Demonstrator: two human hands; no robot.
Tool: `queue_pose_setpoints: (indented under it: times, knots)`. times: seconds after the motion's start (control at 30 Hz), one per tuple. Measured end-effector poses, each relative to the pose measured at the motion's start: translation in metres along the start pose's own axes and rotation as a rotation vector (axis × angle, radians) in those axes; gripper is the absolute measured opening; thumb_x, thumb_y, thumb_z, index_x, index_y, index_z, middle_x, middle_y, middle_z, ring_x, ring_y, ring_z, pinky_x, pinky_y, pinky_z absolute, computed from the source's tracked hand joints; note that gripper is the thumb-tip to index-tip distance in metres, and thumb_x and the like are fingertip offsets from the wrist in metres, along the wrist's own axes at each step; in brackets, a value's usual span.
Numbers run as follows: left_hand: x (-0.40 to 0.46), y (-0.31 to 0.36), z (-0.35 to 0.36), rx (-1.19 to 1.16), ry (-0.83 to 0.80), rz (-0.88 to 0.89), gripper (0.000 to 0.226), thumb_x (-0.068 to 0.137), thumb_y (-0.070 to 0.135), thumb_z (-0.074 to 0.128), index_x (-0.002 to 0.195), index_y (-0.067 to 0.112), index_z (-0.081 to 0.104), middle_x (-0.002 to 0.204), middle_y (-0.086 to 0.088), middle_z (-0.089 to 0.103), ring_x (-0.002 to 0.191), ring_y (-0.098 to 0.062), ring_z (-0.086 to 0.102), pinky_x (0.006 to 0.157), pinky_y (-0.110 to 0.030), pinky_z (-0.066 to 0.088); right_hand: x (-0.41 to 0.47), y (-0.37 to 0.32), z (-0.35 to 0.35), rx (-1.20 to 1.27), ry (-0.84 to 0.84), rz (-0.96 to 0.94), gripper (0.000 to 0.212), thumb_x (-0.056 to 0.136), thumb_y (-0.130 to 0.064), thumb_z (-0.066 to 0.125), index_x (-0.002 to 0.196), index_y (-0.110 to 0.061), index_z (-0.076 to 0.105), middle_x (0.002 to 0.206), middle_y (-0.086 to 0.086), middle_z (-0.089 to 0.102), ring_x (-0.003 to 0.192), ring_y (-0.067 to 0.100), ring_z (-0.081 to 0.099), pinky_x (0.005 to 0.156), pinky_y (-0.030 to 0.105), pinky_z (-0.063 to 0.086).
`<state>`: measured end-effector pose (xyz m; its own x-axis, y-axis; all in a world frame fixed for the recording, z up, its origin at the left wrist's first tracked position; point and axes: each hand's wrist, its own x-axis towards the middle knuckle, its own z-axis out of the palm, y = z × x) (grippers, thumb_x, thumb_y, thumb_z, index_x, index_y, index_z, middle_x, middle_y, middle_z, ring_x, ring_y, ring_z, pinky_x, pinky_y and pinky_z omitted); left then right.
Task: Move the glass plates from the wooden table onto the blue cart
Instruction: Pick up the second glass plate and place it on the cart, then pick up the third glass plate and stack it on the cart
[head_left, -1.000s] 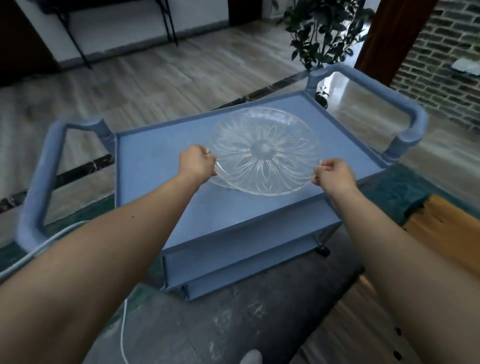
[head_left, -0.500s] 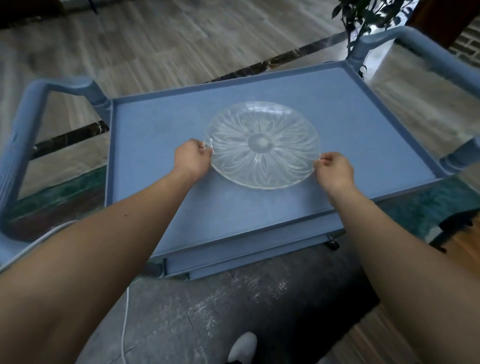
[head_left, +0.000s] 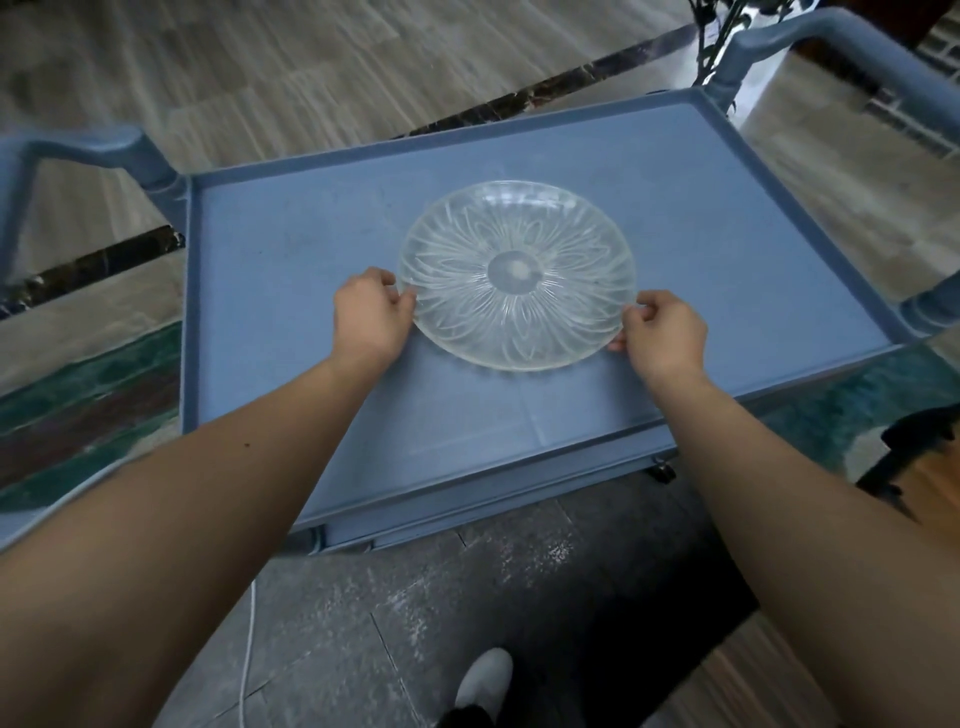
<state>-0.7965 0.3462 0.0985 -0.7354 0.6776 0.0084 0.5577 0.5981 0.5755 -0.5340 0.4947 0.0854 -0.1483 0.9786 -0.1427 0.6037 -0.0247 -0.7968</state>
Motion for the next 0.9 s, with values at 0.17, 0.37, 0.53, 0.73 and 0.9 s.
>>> queue_pose_setpoints:
  times: [0.17,0.37,0.53,0.73,0.9]
  knots:
    - [-0.012,0.004,-0.002,0.002,0.021,0.036,0.042,0.095,0.029,0.055,0.127,0.002,0.055,0.117,-0.018,0.066,0.118,-0.034,0.054,0.101,-0.038,0.038,-0.016,-0.001,-0.017,-0.038,-0.001,0.012,0.038,0.096,-0.029,0.052,0.126,-0.006,0.056,0.114,0.016,0.066,0.109,0.033,0.063,0.099,0.047,0.050]
    - [-0.041,0.045,0.001,0.021,-0.061,0.231,0.044,0.095,0.032,0.053,0.133,0.011,0.050,0.129,-0.016,0.056,0.119,-0.036,0.054,0.098,-0.045,0.043,-0.053,-0.001,-0.066,-0.201,0.038,-0.027,0.051,0.098,-0.039,0.045,0.143,-0.016,0.042,0.146,0.013,0.033,0.124,0.037,0.048,0.112,0.046,0.035]
    - [-0.075,0.105,0.014,0.189,-0.297,0.350,0.054,0.096,0.050,0.044,0.139,0.017,0.045,0.144,-0.014,0.047,0.131,-0.039,0.043,0.106,-0.052,0.040,-0.097,0.014,-0.133,-0.337,0.124,0.054,0.058,0.096,-0.049,0.040,0.149,-0.029,0.028,0.157,0.003,0.017,0.145,0.033,0.017,0.109,0.061,0.028]
    - [-0.135,0.188,0.049,0.280,-0.399,0.639,0.058,0.095,0.056,0.037,0.142,0.022,0.040,0.149,-0.007,0.043,0.137,-0.033,0.036,0.108,-0.052,0.035,-0.168,0.066,-0.219,-0.404,0.273,0.200,0.061,0.095,-0.056,0.038,0.149,-0.034,0.022,0.160,0.000,0.011,0.148,0.030,0.004,0.106,0.067,0.022]
    - [-0.212,0.263,0.086,0.272,-0.483,0.885,0.062,0.093,0.061,0.036,0.142,0.023,0.039,0.149,-0.005,0.043,0.136,-0.033,0.036,0.105,-0.052,0.037,-0.244,0.122,-0.297,-0.407,0.416,0.348,0.063,0.093,-0.058,0.038,0.149,-0.035,0.020,0.161,-0.002,0.008,0.149,0.030,0.003,0.104,0.069,0.022]
